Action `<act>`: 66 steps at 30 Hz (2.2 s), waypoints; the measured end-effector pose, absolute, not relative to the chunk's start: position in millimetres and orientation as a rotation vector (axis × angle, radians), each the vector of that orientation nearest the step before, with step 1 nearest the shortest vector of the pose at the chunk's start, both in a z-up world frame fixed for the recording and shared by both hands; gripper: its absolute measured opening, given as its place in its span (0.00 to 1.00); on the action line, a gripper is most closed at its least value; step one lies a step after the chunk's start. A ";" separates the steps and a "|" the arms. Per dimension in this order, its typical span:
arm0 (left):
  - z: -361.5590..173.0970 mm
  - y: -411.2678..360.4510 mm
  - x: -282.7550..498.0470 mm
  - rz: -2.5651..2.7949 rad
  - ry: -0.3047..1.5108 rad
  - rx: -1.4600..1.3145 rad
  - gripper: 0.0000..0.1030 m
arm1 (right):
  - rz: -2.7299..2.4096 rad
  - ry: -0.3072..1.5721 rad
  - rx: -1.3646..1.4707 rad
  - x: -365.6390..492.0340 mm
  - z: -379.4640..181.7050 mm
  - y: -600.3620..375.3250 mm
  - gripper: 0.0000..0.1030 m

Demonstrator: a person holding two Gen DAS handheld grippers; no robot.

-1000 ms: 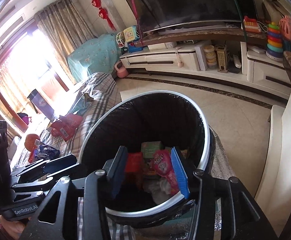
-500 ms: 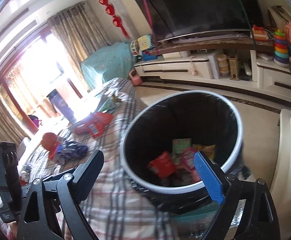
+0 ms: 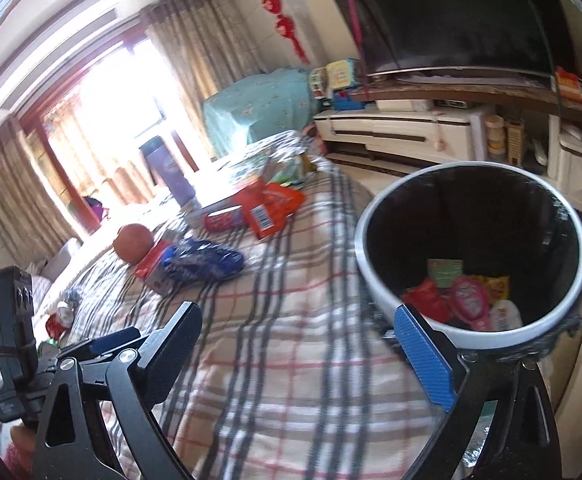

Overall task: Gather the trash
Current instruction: 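Move both open grippers back to the red carton and blue bag, then grasp the red juice carton with left while right grasps the blue wrapper bag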

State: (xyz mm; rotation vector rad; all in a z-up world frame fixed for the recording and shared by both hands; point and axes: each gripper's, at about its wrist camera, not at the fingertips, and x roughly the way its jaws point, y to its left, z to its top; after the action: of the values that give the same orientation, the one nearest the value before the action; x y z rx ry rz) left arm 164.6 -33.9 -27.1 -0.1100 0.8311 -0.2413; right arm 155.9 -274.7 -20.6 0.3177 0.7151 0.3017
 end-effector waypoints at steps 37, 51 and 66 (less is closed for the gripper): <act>-40.2 38.4 239.7 -0.142 0.837 -0.009 0.72 | 0.632 0.830 -0.063 242.2 -40.8 -157.8 0.95; -43.2 26.2 260.2 -0.206 0.828 0.023 0.36 | 0.658 0.859 -0.098 272.5 -54.8 -142.4 0.59; -32.7 19.3 211.9 -0.236 0.824 -0.105 0.29 | 0.480 0.874 0.159 220.9 -43.9 -193.6 0.40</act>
State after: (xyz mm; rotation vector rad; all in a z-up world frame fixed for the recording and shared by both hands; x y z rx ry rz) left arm 211.9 19.3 -32.7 -0.1055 0.8240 -0.2359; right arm 220.9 -193.6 -43.9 0.1589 0.8735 0.4796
